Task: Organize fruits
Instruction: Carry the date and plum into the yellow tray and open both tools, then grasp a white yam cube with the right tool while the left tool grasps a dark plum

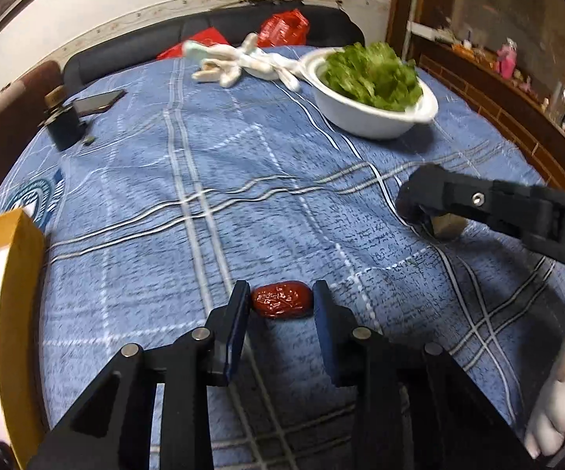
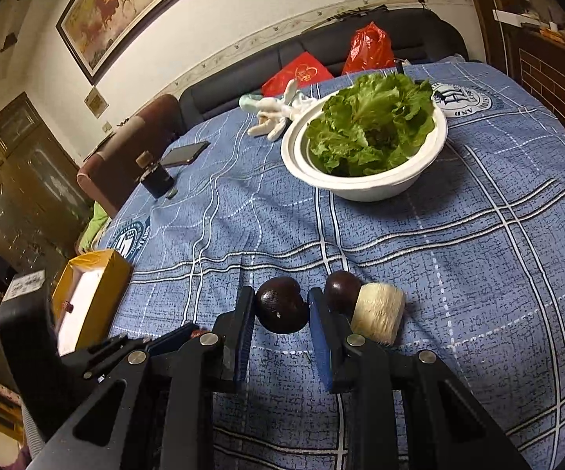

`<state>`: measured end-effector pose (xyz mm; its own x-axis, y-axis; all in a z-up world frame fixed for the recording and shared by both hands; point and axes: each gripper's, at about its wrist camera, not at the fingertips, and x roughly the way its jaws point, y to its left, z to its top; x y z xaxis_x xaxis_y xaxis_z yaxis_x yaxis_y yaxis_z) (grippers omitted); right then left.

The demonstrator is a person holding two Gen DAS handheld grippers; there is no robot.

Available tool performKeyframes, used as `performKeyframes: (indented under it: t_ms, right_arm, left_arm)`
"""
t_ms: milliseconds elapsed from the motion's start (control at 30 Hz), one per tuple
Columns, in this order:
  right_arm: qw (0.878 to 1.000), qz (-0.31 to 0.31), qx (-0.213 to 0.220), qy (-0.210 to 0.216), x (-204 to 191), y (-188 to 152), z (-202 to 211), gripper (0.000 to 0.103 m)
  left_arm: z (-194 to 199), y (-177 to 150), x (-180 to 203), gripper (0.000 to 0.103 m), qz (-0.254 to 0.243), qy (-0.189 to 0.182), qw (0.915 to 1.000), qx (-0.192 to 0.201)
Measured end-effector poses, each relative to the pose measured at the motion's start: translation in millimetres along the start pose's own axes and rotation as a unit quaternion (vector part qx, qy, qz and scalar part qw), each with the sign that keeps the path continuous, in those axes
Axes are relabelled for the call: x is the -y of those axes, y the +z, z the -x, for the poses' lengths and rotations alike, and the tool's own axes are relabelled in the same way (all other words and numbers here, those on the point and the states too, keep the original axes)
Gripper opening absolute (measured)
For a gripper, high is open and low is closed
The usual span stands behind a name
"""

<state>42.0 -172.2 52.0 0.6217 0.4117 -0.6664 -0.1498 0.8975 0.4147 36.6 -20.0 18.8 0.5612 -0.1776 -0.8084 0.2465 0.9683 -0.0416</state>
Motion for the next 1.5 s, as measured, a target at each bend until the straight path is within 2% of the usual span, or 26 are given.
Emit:
performKeyframes:
  t_ms: [167,267,400,500,567,733,833,900,933,967,1033,1067,1167,1233,1300,1400,1500]
  right_arm:
    - [1.0,0.01,0.004,-0.001,-7.2,-2.5,-1.1,0.03]
    - [1.0,0.027,0.003,-0.001,-17.7,-7.7,-3.2,0.03]
    - [0.998,0.062,0.001,-0.012,-44.6,-23.7,-7.3,0.03]
    - [0.996,0.092,-0.016,-0.012,-74.7,-40.6,-11.8,0.03]
    - [0.993,0.12,-0.021,0.004,-107.6,-55.0,-9.1,0.03]
    - [0.982,0.17,-0.046,0.06,-188.0,-74.8,-8.2,0.031]
    - [0.972,0.213,-0.058,0.08,-238.7,-83.9,-14.8,0.031]
    - [0.965,0.239,-0.069,0.085,-270.1,-92.7,-23.8,0.031]
    - [0.962,0.249,-0.075,0.087,-281.4,-95.9,-30.1,0.031]
    - [0.959,0.258,-0.083,0.087,-294.7,-99.7,-40.5,0.031]
    - [0.955,0.269,-0.096,0.085,-309.1,-107.6,-56.3,0.031]
    - [0.953,0.273,-0.103,0.083,-315.0,-111.4,-65.3,0.031]
    - [0.952,0.276,-0.114,0.068,-324.3,-120.3,-89.9,0.032]
    - [0.954,0.263,-0.125,0.073,-322.5,-121.1,-97.8,0.041]
    - [0.958,0.248,-0.122,0.081,-319.2,-118.4,-95.4,0.058]
    - [0.96,0.246,-0.107,0.082,-312.9,-111.7,-79.3,0.059]
    - [0.965,0.235,-0.084,0.082,-297.5,-101.9,-55.9,0.06]
  left_arm:
    - [54.9,-13.3,-29.4,0.031,0.056,-0.011,0.9977,0.037]
    - [99.1,-30.6,-61.7,0.032,0.09,0.009,0.9933,0.071]
    - [147.0,-64.9,-132.0,0.032,0.179,0.039,0.9778,0.102]
    - [161.7,-91.0,-178.0,0.032,0.226,0.07,0.9664,0.1]
    - [166.0,-106.8,-210.6,0.032,0.261,0.076,0.9578,0.094]
    - [157.6,-116.5,-259.9,0.032,0.294,0.074,0.9502,0.07]
    - [153.4,-116.2,-272.9,0.032,0.293,0.07,0.9511,0.067]
    - [148.4,-118.9,-280.9,0.032,0.305,0.068,0.948,0.061]
    - [148.2,-121.4,-284.3,0.036,0.312,0.06,0.9464,0.06]
    - [149.8,-124.0,-286.8,0.048,0.317,0.052,0.945,0.062]
    - [160.4,-132.3,-290.8,0.06,0.329,0.049,0.9401,0.074]
    - [166.8,-135.6,-291.9,0.062,0.333,0.048,0.9381,0.082]
    - [185.2,-144.8,-296.6,0.071,0.343,0.052,0.9323,0.103]
    - [197.2,-151.3,-296.8,0.073,0.349,0.054,0.9283,0.117]
    - [206.4,-156.5,-295.3,0.077,0.357,0.053,0.9239,0.127]
    - [214.2,-160.1,-286.9,0.079,0.368,0.044,0.9191,0.134]
    - [218.7,-159.1,-267.8,0.079,0.359,0.039,0.9229,0.133]
